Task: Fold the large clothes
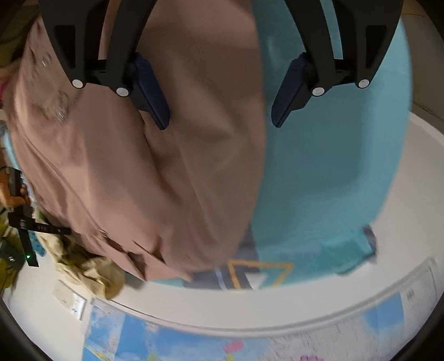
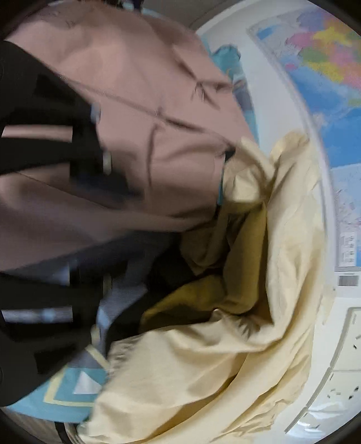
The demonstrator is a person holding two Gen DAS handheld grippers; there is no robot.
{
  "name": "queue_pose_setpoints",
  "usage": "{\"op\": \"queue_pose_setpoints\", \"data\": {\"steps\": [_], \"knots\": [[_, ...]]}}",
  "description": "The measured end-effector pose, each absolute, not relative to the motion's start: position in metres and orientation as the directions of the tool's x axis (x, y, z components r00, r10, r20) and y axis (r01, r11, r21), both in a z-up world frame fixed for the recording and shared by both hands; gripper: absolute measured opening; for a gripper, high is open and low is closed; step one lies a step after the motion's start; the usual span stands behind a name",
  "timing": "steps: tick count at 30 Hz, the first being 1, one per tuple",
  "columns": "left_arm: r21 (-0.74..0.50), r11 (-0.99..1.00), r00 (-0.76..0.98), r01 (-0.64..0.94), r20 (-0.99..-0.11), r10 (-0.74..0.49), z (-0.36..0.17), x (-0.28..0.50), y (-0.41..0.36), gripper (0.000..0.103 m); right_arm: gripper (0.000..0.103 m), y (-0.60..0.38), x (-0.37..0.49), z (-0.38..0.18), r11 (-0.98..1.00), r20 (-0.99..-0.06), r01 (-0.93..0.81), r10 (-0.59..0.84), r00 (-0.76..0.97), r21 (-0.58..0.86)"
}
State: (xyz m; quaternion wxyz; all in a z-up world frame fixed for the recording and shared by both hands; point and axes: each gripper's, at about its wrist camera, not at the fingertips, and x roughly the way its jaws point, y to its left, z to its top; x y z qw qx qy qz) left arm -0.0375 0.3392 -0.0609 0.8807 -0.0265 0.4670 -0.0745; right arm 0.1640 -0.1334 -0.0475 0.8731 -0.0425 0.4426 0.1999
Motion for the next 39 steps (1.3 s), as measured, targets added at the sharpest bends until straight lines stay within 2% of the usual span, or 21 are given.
{"op": "queue_pose_setpoints", "data": {"steps": [2, 4, 6, 8, 9, 10, 11, 12, 16, 18, 19, 20, 22, 24, 27, 31, 33, 34, 35, 36, 39], "knots": [[-0.147, 0.983, 0.529, 0.113, -0.828, -0.184, -0.068, -0.043, 0.338, 0.065, 0.064, -0.140, 0.148, -0.043, 0.900, -0.784, -0.417, 0.350, 0.514, 0.128], [-0.126, 0.985, 0.538, 0.121, -0.825, -0.172, -0.070, -0.049, 0.335, 0.026, 0.068, -0.151, 0.128, -0.045, 0.873, -0.788, -0.450, 0.407, 0.462, 0.187], [-0.098, 0.991, 0.564, 0.092, -0.815, -0.133, -0.064, -0.052, 0.334, 0.006, 0.072, -0.166, 0.108, -0.053, 0.856, -0.801, -0.459, 0.441, 0.405, 0.239], [-0.038, 0.999, 0.588, 0.038, -0.807, -0.053, -0.050, -0.050, 0.336, 0.004, 0.072, -0.176, 0.090, -0.062, 0.849, -0.819, -0.466, 0.442, 0.367, 0.249], [-0.004, 1.000, 0.612, 0.011, -0.791, -0.010, -0.038, -0.049, 0.338, 0.003, 0.064, -0.182, 0.084, -0.063, 0.849, -0.821, -0.466, 0.441, 0.362, 0.250], [0.023, 1.000, 0.649, -0.018, -0.761, 0.029, -0.018, -0.046, 0.344, 0.003, 0.053, -0.190, 0.081, -0.063, 0.846, -0.822, -0.470, 0.444, 0.357, 0.252], [0.038, 0.999, 0.668, -0.032, -0.742, 0.050, -0.003, -0.044, 0.347, 0.003, 0.023, -0.192, 0.077, -0.063, 0.840, -0.825, -0.486, 0.442, 0.353, 0.242], [0.054, 0.997, 0.688, -0.045, -0.722, 0.071, 0.012, -0.040, 0.350, 0.003, 0.011, -0.192, 0.076, -0.060, 0.844, -0.825, -0.487, 0.430, 0.367, 0.224], [0.272, 0.957, 0.732, -0.100, -0.631, 0.256, 0.051, -0.021, 0.333, 0.006, 0.004, -0.199, 0.081, -0.039, 0.876, -0.798, -0.459, 0.379, 0.468, 0.148], [0.445, 0.880, 0.707, -0.166, -0.569, 0.421, 0.044, -0.013, 0.320, 0.014, 0.004, -0.205, 0.085, -0.033, 0.902, -0.783, -0.425, 0.320, 0.534, 0.078], [0.600, 0.763, 0.665, -0.240, -0.470, 0.579, 0.029, -0.010, 0.311, 0.014, 0.005, -0.207, 0.086, -0.033, 0.910, -0.781, -0.409, 0.307, 0.544, 0.073], [0.655, 0.708, 0.637, -0.263, -0.433, 0.638, 0.018, -0.009, 0.312, 0.019, 0.005, -0.213, 0.091, -0.039, 0.916, -0.789, -0.387, 0.311, 0.529, 0.102], [0.565, 0.801, 0.619, -0.201, -0.560, 0.550, -0.001, -0.015, 0.326, 0.039, 0.011, -0.211, 0.098, -0.052, 0.925, -0.809, -0.365, 0.295, 0.508, 0.108], [0.293, 0.948, 0.594, -0.126, -0.743, 0.309, -0.020, -0.029, 0.350, 0.046, 0.022, -0.214, 0.099, -0.057, 0.934, -0.806, -0.334, 0.291, 0.515, 0.124], [0.094, 0.986, 0.585, -0.139, -0.796, 0.158, -0.039, -0.062, 0.371, 0.068, 0.033, -0.226, 0.087, -0.050, 0.935, -0.788, -0.327, 0.305, 0.536, 0.139], [-0.059, 0.993, 0.611, -0.101, -0.792, 0.016, -0.050, -0.093, 0.374, 0.070, 0.042, -0.226, 0.070, -0.038, 0.927, -0.755, -0.331, 0.343, 0.559, 0.176], [-0.056, 0.995, 0.582, -0.080, -0.813, 0.001, -0.063, -0.093, 0.366, 0.062, 0.042, -0.224, 0.064, -0.035, 0.923, -0.745, -0.335, 0.358, 0.562, 0.191], [-0.058, 0.995, 0.567, -0.075, -0.824, -0.005, -0.069, -0.089, 0.363, 0.035, 0.042, -0.221, 0.062, -0.034, 0.919, -0.741, -0.339, 0.371, 0.560, 0.203], [-0.019, 0.996, 0.556, -0.083, -0.831, 0.030, -0.074, -0.085, 0.357, 0.028, 0.042, -0.216, 0.061, -0.034, 0.914, -0.736, -0.344, 0.385, 0.557, 0.217], [0.017, 0.995, 0.573, -0.093, -0.817, 0.068, -0.073, -0.084, 0.349, 0.010, 0.042, -0.213, 0.058, -0.033, 0.911, -0.731, -0.345, 0.392, 0.559, 0.225], [0.094, 0.987, 0.596, -0.134, -0.788, 0.156, -0.051, -0.090, 0.352, 0.004, 0.042, -0.210, 0.048, -0.028, 0.906, -0.718, -0.359, 0.404, 0.567, 0.226]]}}
